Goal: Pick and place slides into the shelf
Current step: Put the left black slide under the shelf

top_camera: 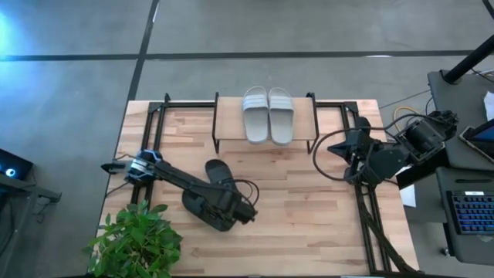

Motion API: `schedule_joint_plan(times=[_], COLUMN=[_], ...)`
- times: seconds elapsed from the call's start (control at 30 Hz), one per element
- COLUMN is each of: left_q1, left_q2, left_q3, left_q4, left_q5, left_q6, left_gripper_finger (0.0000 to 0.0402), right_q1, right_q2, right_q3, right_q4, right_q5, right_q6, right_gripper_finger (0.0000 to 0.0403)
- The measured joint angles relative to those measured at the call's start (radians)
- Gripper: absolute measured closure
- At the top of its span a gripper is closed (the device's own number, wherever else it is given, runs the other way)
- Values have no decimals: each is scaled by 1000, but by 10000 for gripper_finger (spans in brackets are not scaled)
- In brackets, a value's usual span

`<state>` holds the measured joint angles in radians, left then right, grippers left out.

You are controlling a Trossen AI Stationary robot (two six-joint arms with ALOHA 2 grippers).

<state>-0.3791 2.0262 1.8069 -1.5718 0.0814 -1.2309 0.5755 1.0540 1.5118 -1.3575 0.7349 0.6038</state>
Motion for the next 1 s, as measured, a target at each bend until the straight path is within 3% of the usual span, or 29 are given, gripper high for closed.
schedule_joint_plan(times=[0.13, 0.5, 1.0], left_q1=[5, 6, 4], left_q2=[0, 5, 12], left_q3=[-3, -60, -185], left_q4=[1, 0, 1], left_q5=[-16, -39, -61], left_q6=[2, 7, 6], left_gripper_finger=[386, 281, 272], right_q1=[0, 0, 0], right_q2=[-5, -40, -116], right_q3=[-7, -87, -200], right_q4=[1, 0, 2], right_q5=[0, 0, 0], right_q6=[16, 83, 162], right_gripper_finger=[394, 394, 394])
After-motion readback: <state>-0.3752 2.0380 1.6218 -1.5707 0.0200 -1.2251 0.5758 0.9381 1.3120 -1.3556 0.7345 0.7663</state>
